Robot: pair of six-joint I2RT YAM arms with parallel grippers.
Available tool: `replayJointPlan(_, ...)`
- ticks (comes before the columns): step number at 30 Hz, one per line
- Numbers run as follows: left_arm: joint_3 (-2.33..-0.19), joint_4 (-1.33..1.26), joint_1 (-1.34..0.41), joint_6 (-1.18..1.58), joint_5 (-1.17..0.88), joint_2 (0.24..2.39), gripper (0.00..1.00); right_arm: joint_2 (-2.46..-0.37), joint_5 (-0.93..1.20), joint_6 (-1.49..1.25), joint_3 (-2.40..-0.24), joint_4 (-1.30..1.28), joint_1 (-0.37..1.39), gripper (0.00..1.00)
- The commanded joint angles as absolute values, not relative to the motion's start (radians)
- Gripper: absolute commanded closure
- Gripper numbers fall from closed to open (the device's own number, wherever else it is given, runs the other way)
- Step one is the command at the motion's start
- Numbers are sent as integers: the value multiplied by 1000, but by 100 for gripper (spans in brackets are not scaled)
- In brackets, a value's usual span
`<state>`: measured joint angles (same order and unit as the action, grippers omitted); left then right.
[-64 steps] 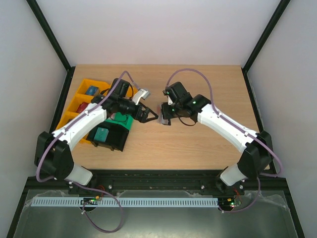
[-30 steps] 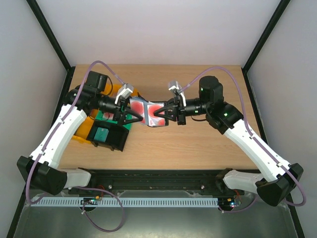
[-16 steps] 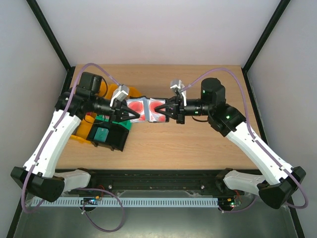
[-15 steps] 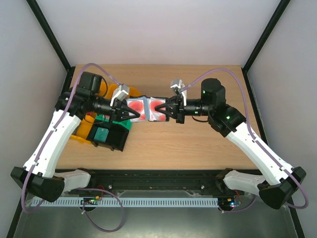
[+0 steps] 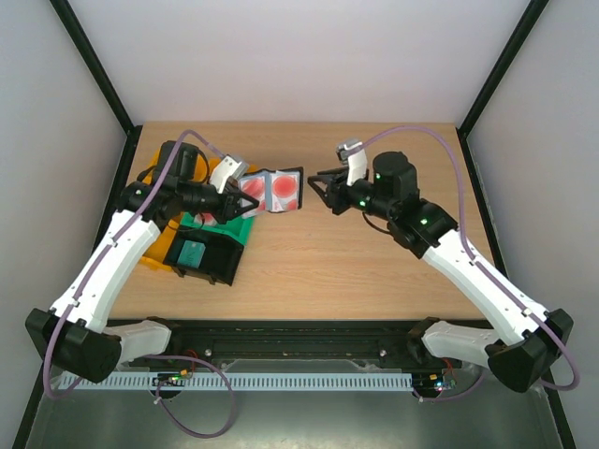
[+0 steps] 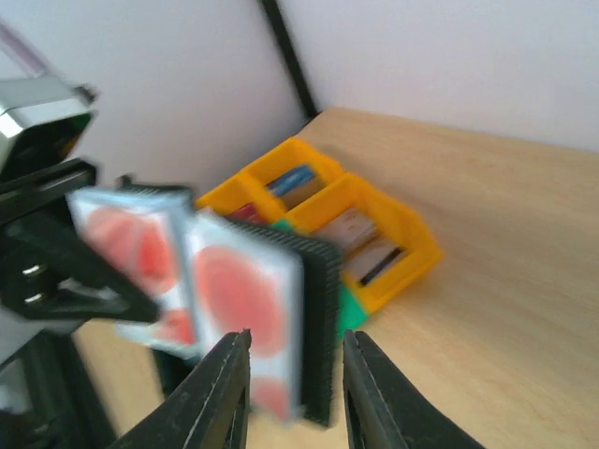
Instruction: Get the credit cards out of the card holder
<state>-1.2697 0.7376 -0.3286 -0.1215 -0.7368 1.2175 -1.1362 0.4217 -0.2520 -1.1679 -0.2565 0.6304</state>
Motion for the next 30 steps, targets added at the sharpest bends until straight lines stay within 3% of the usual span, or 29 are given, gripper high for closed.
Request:
replayJointPlan(1, -1264, 675, -328, -73, -675, 1215, 98, -1177, 580, -238, -1191, -218, 727, 73)
replayJointPlan(5, -1271, 695, -329, -92, -750, 1216, 98, -1175, 781, -330, -1115, 19, 775, 75)
replayJointPlan(9, -1287, 729, -328, -128, -826, 1209, 98, -1199, 729, -435, -1074, 178, 775, 85)
replayJointPlan(16, -1314, 784, -324, -190, -959, 1199, 98, -1301, 747, -465, -1102, 191, 771, 88)
replayJointPlan(30, -1335, 859, -318, -280, -1050, 1181, 98, -1272, 635, -378, -1085, 39, 765, 87)
